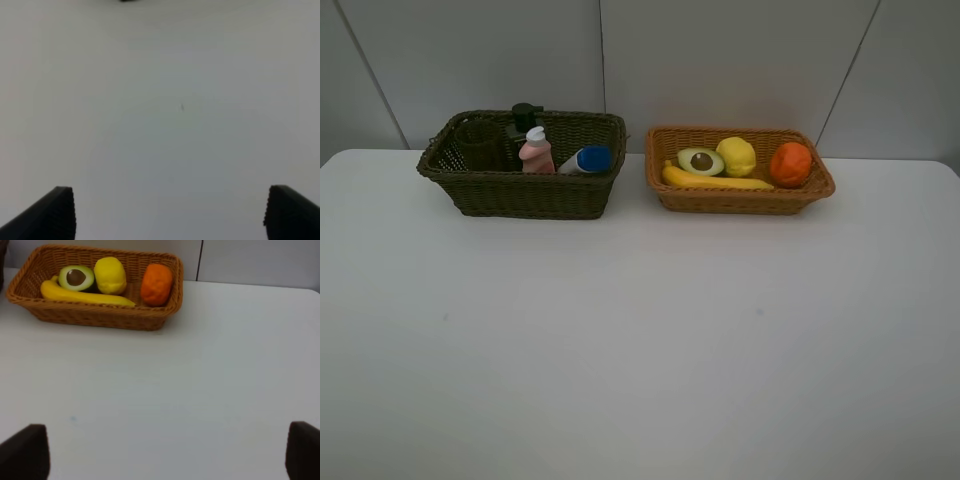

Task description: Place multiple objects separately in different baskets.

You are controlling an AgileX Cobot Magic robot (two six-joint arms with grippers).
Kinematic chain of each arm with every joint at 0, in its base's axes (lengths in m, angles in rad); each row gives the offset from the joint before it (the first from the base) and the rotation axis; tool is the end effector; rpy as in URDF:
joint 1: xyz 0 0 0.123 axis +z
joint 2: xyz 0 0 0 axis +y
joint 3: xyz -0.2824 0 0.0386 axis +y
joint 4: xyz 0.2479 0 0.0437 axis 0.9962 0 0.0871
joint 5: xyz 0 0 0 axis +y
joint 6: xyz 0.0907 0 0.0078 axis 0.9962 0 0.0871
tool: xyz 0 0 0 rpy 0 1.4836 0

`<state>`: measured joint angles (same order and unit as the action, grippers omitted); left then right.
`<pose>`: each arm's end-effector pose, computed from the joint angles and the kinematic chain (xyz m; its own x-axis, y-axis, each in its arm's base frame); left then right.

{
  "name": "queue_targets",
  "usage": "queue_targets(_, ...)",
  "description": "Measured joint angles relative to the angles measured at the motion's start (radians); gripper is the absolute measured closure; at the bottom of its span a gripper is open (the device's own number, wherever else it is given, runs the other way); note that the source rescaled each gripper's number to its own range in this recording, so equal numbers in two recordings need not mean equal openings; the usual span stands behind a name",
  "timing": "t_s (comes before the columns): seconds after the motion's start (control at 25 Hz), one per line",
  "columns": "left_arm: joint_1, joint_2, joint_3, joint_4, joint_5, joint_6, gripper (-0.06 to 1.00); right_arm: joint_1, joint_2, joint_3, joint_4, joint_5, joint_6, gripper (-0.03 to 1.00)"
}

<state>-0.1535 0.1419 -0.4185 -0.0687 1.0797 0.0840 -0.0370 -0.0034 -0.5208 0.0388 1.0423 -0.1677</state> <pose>0.0199 -0.0087 0.2512 -0.6368 0.1506 -0.7562 0.2309 0.9730 -0.0007 -0.0070 0.0033 0.2845 -0.4135 -0.1323 -0.9008 -0.0551 0.9912 -0.1203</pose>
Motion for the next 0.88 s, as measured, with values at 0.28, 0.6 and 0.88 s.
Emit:
queue_targets(0.28, 0.104, -0.143, 0.0, -0.01, 0.0, 0.017, -0.05, 0.0, 0.0, 0.0, 0.0, 0.0, 0.0, -0.03)
queue_targets(0.6, 0.108, -0.147, 0.0, -0.011, 0.0, 0.018, -0.05, 0.0, 0.0, 0.0, 0.0, 0.0, 0.0, -0.03)
queue_targets(0.88, 0.108, -0.147, 0.0, -0.011, 0.0, 0.018, -0.05, 0.0, 0.0, 0.0, 0.0, 0.0, 0.0, -0.03)
